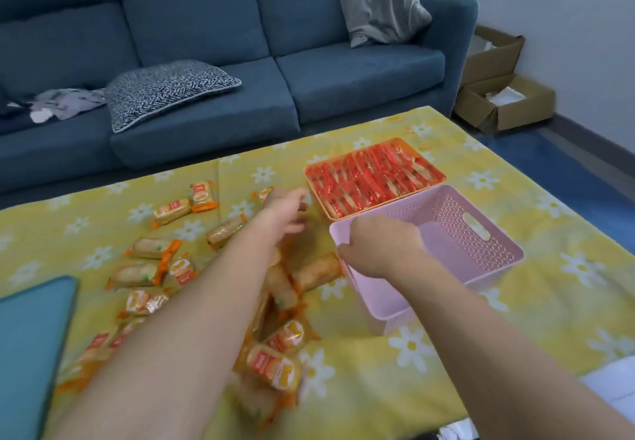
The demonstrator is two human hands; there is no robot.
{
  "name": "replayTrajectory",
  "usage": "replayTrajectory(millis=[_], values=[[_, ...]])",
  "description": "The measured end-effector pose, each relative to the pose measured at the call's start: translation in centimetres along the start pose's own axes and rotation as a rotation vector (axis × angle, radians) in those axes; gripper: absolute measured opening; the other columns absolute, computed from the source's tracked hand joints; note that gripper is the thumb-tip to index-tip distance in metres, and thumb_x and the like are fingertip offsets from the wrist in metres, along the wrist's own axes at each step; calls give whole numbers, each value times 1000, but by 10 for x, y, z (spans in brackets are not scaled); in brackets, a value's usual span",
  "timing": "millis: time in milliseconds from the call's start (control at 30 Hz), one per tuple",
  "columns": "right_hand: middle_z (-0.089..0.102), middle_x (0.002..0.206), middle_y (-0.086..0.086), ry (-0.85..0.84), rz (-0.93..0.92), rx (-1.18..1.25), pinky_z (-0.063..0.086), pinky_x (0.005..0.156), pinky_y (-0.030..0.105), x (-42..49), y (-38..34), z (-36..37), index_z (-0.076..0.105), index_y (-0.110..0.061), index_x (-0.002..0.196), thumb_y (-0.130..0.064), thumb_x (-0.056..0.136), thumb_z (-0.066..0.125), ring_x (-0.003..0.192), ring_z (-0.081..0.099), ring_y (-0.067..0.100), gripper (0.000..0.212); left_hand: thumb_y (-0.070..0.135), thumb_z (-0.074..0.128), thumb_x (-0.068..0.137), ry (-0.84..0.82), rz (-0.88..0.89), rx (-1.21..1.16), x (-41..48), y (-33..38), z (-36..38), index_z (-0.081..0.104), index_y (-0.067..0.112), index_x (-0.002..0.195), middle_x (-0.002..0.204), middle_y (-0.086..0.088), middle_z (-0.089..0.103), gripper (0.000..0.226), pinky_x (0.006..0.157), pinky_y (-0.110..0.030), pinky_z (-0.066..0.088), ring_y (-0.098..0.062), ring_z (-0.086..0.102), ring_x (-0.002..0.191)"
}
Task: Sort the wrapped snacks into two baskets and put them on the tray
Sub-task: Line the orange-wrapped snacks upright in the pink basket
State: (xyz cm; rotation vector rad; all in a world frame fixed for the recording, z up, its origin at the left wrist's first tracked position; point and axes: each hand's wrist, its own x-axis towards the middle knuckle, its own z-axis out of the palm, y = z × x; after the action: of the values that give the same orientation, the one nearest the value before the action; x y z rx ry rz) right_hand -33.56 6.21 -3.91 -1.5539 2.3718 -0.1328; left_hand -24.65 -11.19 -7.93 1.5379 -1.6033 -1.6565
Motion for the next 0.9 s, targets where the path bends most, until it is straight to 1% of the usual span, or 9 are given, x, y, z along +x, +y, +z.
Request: replayTrajectory(millis=[100, 167, 233, 333, 400, 533, 667, 767, 900], values=[[59, 85, 7, 174, -56, 106, 41, 67, 35, -6, -27, 4, 53, -19, 82, -30, 88, 52, 80, 57, 33, 13, 26, 56, 98, -33, 129, 212, -40, -18, -41, 61, 21, 91, 85, -5, 64, 9, 60, -28, 44, -19, 56, 66], [70, 93, 10, 94, -201, 151, 44, 68, 34, -13, -47, 15, 63, -21, 89, -32, 88, 54, 89, 66, 34, 15, 20, 58, 96, -45, 235, 326, -72, -40, -68, 66, 19, 85, 85, -6, 68, 13, 56, -26, 40, -19, 57, 65], [72, 102, 9, -53, -313, 168, 47, 75, 34, -28, -67, 35, 66, -23, 98, -38, 89, 58, 99, 66, 32, 19, 20, 64, 92, 21, 362, 474, -112, -68, -97, 67, 24, 78, 81, 5, 70, 14, 58, -22, 42, -9, 61, 67], [65, 123, 9, -193, -347, 60, 48, 86, 38, -49, -89, 71, 57, -23, 126, -59, 82, 62, 113, 62, 32, 57, 20, 70, 82, 108, 411, 650, -165, -113, -123, 62, 33, 78, 81, 12, 68, 15, 71, -23, 47, -6, 63, 77], [56, 133, 9, -219, -330, -83, 49, 92, 42, -64, -101, 94, 50, -22, 135, -68, 75, 62, 120, 58, 33, 76, 20, 72, 76, 76, 352, 696, -189, -142, -129, 60, 32, 87, 93, 8, 67, 20, 79, -30, 49, -17, 63, 88], [55, 130, 10, -152, -340, -160, 50, 93, 44, -78, -110, 109, 52, -19, 126, -54, 83, 63, 123, 56, 33, 57, 37, 74, 74, -72, 259, 932, -200, -169, -115, 41, 20, 140, 139, -4, 47, 76, 102, -37, 44, -25, 50, 126], [47, 129, 8, -148, -368, -224, 49, 92, 44, -76, -99, 101, 48, -18, 125, -32, 82, 63, 122, 53, 33, 48, 44, 77, 65, -94, 368, 1236, -199, -179, -98, 24, 22, 146, 148, -1, 34, 99, 101, -44, 44, -29, 38, 131], [50, 131, 4, -126, -443, -375, 49, 95, 45, -75, -97, 109, 42, -19, 128, -24, 82, 67, 122, 52, 30, 53, 52, 76, 66, -84, 424, 1289, -197, -181, -97, 29, 24, 140, 145, -3, 35, 92, 95, -45, 45, -31, 37, 127], [49, 133, 7, -50, -448, -501, 45, 96, 44, -67, -99, 117, 41, -20, 132, -29, 81, 69, 125, 47, 30, 59, 68, 65, 68, -36, 573, 1351, -191, -173, -112, 51, 32, 115, 119, 0, 50, 60, 82, -40, 41, -27, 45, 115]])
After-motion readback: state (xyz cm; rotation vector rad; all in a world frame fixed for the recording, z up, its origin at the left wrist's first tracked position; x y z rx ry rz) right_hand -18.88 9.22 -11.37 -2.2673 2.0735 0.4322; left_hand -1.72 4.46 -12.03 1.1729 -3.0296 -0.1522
